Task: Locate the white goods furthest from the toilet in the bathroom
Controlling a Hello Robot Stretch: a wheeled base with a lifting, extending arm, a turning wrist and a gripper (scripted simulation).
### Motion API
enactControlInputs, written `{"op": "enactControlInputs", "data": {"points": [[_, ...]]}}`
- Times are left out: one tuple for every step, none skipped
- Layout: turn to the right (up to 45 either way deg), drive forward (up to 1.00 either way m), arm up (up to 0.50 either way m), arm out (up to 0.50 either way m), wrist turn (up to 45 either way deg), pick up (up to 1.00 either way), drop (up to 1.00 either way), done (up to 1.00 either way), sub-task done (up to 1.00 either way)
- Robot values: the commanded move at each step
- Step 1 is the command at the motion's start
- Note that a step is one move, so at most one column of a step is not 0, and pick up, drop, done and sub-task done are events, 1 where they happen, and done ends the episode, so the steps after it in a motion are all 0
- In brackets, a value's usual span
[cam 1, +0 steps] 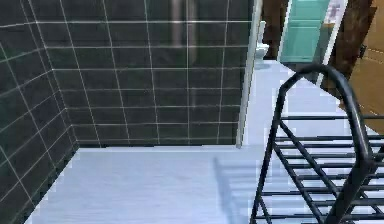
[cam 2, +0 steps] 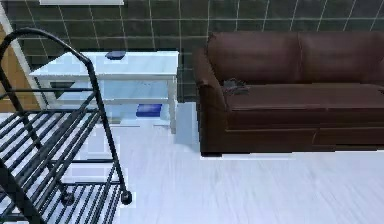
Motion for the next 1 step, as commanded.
{"op": "enactControlInputs", "data": {"points": [[0.0,1.0,0.0,0.0,0.0,0.0,0.0,0.0,0.0]]}}
